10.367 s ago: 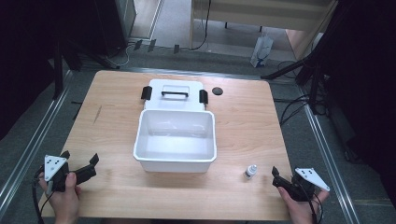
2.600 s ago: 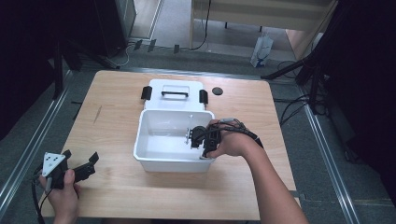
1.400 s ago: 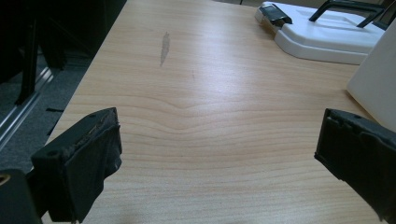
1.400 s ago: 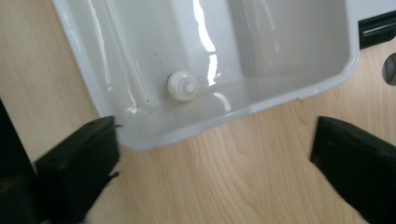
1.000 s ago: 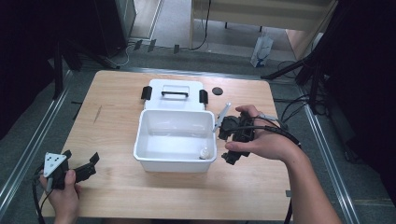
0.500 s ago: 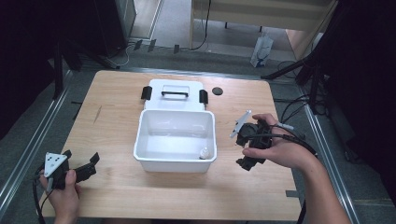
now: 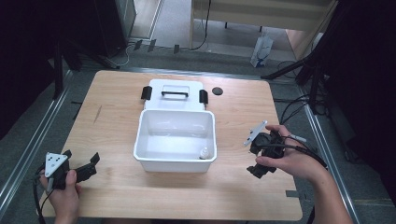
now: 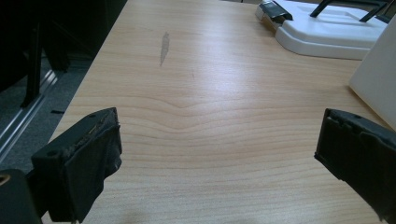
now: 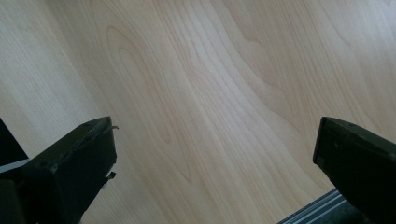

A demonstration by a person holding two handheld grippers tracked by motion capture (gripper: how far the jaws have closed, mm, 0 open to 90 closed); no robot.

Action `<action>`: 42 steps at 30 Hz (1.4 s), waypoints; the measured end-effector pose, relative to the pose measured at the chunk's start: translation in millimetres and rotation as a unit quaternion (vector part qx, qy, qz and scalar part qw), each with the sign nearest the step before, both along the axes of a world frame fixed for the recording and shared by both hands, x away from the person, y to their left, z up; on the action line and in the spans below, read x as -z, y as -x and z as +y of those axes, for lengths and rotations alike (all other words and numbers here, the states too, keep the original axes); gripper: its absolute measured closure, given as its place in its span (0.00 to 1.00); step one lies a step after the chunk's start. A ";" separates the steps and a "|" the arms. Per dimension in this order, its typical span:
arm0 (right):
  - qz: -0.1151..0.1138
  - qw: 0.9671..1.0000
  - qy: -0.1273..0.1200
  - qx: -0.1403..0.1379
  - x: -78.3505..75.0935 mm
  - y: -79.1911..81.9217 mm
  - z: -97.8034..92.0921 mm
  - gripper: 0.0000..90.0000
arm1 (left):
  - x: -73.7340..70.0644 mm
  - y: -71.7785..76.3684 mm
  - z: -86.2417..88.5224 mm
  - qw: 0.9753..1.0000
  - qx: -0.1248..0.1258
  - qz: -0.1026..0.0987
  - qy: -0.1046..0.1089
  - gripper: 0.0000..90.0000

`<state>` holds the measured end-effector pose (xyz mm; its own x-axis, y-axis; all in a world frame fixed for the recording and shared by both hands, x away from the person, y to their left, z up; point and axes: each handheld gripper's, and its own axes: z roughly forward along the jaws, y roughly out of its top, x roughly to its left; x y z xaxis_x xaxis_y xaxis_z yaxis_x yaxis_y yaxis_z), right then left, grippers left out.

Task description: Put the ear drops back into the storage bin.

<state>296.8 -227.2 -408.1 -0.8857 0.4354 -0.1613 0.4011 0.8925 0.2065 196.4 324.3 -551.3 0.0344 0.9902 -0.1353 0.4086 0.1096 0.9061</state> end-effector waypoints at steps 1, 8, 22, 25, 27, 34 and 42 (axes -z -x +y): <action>0.000 1.000 0.000 0.000 0.0 0.0 0.0 0.00 | 0.0 0.0 -0.1 1.000 0.000 0.000 0.000 0.01; -0.014 1.000 -0.016 0.017 25.9 9.1 -17.8 0.00 | -0.1 0.1 -0.4 1.000 0.000 0.000 -0.002 0.01; -0.051 0.993 -0.077 0.072 68.4 30.4 -55.1 0.00 | -0.1 0.3 -1.6 1.000 0.000 0.000 -0.006 0.01; -0.057 0.990 -0.096 0.087 76.0 35.2 -62.9 0.00 | -0.1 0.3 -1.9 1.000 0.000 0.000 -0.007 0.01; -0.060 0.987 -0.110 0.100 82.0 38.8 -68.4 0.00 | 0.0 0.2 -2.1 1.000 0.001 0.000 -0.007 0.01; -0.077 0.973 -0.163 0.144 102.7 52.9 -86.5 0.00 | -0.1 0.5 -2.7 1.000 0.001 0.000 -0.010 0.01; -0.109 0.947 -0.235 0.189 118.5 69.9 -101.9 0.00 | -0.2 0.6 -3.1 1.000 0.001 0.000 -0.011 0.01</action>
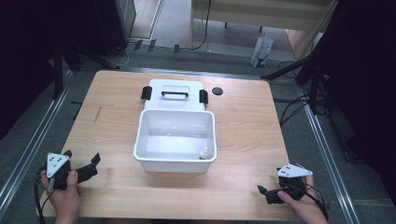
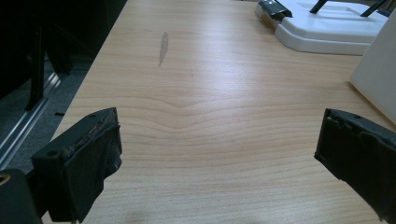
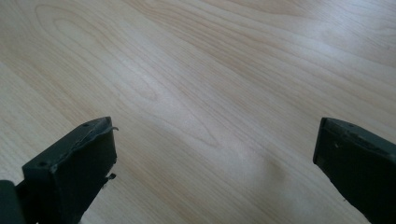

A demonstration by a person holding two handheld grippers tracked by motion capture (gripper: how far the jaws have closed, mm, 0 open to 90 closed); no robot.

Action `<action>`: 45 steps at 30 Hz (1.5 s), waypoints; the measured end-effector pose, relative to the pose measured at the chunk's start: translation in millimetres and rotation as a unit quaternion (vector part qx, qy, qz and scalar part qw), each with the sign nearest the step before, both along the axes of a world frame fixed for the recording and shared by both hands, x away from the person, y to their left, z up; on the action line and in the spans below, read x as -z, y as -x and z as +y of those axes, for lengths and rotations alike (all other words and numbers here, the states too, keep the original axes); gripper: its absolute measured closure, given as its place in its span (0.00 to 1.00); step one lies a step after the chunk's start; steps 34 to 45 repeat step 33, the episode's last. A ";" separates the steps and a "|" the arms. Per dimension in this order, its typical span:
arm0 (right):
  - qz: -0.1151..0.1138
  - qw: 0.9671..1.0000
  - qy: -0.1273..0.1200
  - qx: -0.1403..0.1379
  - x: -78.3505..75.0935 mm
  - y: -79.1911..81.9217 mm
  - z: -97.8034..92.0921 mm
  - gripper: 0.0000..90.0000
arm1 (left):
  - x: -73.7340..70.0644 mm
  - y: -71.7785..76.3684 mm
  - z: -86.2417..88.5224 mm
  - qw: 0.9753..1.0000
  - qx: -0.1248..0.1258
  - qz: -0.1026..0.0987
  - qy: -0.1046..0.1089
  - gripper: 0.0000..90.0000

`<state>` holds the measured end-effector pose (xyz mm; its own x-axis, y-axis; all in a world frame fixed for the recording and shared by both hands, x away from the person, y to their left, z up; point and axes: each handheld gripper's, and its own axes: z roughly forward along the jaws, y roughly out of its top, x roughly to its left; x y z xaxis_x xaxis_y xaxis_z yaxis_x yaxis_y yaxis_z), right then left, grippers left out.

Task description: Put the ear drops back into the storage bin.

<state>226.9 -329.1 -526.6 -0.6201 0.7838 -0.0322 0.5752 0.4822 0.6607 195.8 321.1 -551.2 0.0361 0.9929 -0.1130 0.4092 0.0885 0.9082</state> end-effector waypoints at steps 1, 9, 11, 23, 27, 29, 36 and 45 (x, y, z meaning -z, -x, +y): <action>0.000 1.000 0.000 0.000 0.0 0.0 0.0 0.00 | 0.1 -0.1 0.0 1.000 0.000 0.000 0.000 0.01; -0.032 0.997 -0.055 0.050 22.4 13.4 -7.5 0.00 | 0.0 0.0 -0.3 1.000 0.000 0.001 -0.002 0.01; -0.046 0.994 -0.077 0.064 20.5 16.2 -10.4 0.00 | -0.1 0.1 -0.3 1.000 0.000 0.001 -0.002 0.01; -0.103 0.972 -0.144 0.153 20.4 28.6 -22.5 0.00 | 0.0 -0.1 0.0 1.000 -0.001 0.001 0.000 0.01; -0.103 0.973 -0.132 0.157 20.5 28.8 -18.9 0.00 | 0.1 0.2 0.3 1.000 -0.001 0.001 0.000 0.01; -0.099 0.973 -0.136 0.160 20.7 28.5 -19.7 0.00 | 0.1 0.3 0.5 1.000 -0.001 0.001 0.001 0.01; -0.094 0.974 -0.132 0.159 20.9 27.6 -18.5 0.00 | 0.1 0.3 1.0 1.000 -0.001 0.002 0.003 0.01; -0.094 0.974 -0.132 0.159 20.9 27.6 -18.5 0.00 | 0.1 0.3 1.0 1.000 -0.001 0.002 0.003 0.01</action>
